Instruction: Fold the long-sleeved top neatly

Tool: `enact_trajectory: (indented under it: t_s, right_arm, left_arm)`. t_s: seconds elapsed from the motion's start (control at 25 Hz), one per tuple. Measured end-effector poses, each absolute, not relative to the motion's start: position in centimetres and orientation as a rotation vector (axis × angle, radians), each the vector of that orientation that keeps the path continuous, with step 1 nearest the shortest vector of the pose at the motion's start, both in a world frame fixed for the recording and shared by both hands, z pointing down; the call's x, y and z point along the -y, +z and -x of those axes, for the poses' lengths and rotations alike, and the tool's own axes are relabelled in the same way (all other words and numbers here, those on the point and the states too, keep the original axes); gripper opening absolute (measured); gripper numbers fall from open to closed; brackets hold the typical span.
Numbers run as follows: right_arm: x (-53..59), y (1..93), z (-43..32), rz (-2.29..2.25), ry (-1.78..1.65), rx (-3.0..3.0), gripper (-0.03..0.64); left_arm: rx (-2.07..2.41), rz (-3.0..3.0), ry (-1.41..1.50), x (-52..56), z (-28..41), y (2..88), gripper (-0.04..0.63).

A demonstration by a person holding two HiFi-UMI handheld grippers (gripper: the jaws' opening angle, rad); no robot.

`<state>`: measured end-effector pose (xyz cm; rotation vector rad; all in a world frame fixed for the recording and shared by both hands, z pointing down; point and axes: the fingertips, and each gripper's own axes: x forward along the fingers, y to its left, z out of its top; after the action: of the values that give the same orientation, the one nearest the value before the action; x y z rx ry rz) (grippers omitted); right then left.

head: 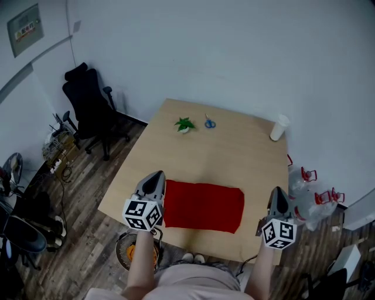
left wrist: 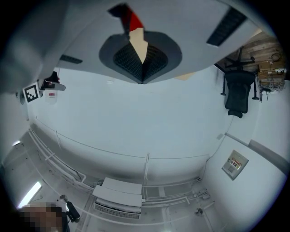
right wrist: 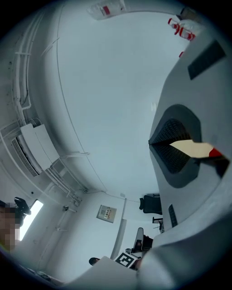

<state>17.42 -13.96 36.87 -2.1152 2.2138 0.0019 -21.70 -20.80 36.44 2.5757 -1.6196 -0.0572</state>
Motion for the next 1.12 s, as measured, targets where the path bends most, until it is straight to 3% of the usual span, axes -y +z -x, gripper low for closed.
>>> enact_trajectory:
  t_s: [1.12]
  right_arm:
    - [14.1, 38.3, -17.8, 2.161, -0.041, -2.222, 0.006]
  left_arm:
    - [1.581, -2.575, 0.009, 21.0, 20.7, 37.6, 0.002]
